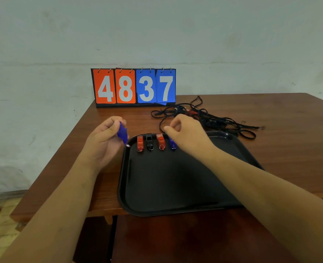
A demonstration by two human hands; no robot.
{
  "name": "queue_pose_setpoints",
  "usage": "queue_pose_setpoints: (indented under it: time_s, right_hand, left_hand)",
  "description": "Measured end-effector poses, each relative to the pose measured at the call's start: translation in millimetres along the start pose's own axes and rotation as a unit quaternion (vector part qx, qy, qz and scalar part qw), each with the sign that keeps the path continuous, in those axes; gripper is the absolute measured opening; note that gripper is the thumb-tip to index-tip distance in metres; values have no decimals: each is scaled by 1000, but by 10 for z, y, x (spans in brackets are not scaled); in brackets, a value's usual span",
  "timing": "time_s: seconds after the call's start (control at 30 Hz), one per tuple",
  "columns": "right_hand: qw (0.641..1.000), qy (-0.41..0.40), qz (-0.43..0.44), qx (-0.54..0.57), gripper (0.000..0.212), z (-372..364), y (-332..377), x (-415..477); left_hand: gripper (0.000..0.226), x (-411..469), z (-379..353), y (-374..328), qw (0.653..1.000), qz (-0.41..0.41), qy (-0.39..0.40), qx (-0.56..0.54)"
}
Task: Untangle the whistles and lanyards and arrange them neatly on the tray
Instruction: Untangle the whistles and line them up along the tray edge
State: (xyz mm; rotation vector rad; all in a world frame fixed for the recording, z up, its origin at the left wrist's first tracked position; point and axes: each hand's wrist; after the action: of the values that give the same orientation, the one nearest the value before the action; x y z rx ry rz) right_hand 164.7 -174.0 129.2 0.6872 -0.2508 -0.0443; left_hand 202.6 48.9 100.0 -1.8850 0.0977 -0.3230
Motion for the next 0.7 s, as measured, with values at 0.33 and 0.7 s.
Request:
queue_pose_setpoints:
  time_s: [0.33, 0.7]
  right_hand:
    - [929, 203, -4, 309, 36, -233, 441, -123]
    - [921, 216, -23, 324, 25, -254, 375, -146]
  left_hand:
    - [12, -39, 58, -16, 999, -18, 19, -33]
    - [14, -58, -12, -17, 998, -24, 54, 0]
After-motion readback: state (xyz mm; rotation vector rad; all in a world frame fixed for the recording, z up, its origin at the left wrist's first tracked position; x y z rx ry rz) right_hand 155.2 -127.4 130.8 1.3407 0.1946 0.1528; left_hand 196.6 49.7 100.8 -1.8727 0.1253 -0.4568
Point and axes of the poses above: each hand's wrist, its own x-axis towards the middle knuckle, its own z-axis out of the back of the hand, y = z × x, and after that the axes turned 1 degree about -z, right-handed
